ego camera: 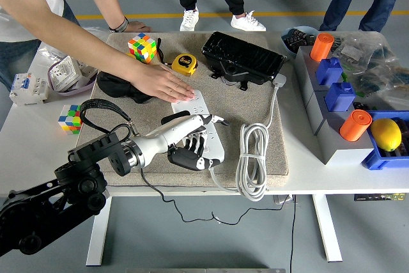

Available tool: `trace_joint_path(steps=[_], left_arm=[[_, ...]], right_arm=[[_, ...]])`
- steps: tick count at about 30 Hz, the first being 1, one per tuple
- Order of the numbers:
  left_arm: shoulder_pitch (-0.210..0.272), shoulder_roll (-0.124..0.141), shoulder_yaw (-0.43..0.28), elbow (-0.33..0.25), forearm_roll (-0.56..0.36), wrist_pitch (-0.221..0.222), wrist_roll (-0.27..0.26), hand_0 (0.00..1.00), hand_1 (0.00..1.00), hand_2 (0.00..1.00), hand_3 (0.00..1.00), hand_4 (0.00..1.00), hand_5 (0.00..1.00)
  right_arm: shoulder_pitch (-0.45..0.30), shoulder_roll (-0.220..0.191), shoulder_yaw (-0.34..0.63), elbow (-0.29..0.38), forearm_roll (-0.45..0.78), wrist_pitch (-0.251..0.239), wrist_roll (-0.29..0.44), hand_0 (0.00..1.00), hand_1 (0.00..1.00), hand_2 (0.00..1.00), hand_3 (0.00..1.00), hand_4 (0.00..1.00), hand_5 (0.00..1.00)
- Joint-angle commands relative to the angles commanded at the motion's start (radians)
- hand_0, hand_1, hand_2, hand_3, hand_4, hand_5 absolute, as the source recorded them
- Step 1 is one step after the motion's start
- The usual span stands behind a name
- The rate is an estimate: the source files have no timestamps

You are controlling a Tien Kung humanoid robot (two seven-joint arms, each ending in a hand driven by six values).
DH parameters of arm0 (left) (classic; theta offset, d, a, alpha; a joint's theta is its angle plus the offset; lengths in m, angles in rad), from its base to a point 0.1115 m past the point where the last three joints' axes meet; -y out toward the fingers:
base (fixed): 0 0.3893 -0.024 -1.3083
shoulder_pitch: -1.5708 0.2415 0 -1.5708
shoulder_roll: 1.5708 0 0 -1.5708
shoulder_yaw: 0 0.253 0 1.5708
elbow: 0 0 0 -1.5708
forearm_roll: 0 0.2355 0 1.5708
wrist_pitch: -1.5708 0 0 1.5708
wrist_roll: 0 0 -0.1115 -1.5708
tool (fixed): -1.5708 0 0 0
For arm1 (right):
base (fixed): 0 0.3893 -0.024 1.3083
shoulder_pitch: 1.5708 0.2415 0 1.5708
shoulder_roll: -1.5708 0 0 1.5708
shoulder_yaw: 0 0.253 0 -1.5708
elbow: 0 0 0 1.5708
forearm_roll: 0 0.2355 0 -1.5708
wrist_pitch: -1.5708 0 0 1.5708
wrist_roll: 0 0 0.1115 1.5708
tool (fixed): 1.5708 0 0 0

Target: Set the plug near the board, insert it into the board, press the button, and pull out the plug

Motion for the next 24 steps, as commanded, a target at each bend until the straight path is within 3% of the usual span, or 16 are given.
trace_joint_path(steps=[5, 24], left_arm=[[-0.013, -0.004, 0.027, 0.012, 0.042, -0.024, 0.049, 0.05, 0.119, 0.222, 0.898, 0.788, 0.002], [-0.018, -0.012, 0.086, 0.11, 0.091, -0.027, 0.063, 0.046, 0.111, 0.21, 0.883, 0.789, 0.002]], right_arm=[[-0.001, 0.001, 0.002, 0.0, 0.0, 0.0, 0.0, 0.607, 0.61, 0.562, 0.544, 0.726, 0.225], [-0.001, 0.004, 0.007, 0.001, -0.001, 0.0, 0.002, 0.608, 0.61, 0.561, 0.544, 0.727, 0.225]])
